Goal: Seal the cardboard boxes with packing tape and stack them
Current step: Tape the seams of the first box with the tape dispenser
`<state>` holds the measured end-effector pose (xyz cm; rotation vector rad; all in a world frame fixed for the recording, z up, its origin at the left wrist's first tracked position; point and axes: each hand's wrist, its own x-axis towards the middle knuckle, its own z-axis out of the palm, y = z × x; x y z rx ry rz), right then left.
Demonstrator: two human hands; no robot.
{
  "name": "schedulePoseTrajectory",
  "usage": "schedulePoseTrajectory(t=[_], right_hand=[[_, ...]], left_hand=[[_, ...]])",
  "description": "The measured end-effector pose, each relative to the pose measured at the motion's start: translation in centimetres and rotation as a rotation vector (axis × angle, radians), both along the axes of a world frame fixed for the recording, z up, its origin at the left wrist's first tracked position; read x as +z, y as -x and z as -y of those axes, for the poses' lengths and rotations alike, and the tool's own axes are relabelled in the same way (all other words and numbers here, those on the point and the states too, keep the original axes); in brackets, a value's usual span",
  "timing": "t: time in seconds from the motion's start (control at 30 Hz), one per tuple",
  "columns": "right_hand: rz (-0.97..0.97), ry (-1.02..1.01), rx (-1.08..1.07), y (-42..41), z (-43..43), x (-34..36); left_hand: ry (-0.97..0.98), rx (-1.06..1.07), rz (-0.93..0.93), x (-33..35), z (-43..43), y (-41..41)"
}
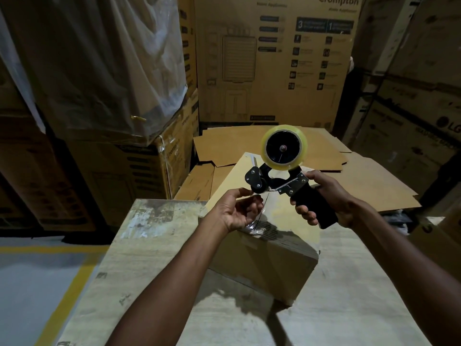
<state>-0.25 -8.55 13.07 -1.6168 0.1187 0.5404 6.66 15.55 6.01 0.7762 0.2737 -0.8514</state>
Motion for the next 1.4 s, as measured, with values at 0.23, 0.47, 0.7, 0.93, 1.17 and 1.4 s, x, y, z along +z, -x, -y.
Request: schedulePoseTrajectory(t=[0.23, 0.47, 0.7, 0.93, 1.17, 1.4], right_hand=[[0.012, 0.028, 0.036, -0.1, 0.2, -0.1], [0.039, 0.027, 0.049, -0.2, -0.2, 0.4], [0.039, 0.031, 0.057, -0.1, 0.0, 0.4], [0.047, 0.056, 0.089, 0.1, 0.0, 0.0], [0.052, 0.074, 0.105, 0.5, -0.5, -1.0], [0.073, 0.079, 0.114, 0.8, -2.3, -2.0]], left_hand=[[0.020, 0.072, 0.002, 0.0, -0.1, 0.8], [-0.025, 0.157, 0.182, -1.0, -0.8, 0.5], [-0.156, 0.123, 0.239, -0.7, -1.6, 0.4], [-0.287, 0.111, 0.258, -0.3, -1.4, 0.1], [-0.511, 0.107, 0.297, -0.1, -2.5, -0.7], [-0.720, 0.142, 0.418, 0.3, -4.7, -2.1]])
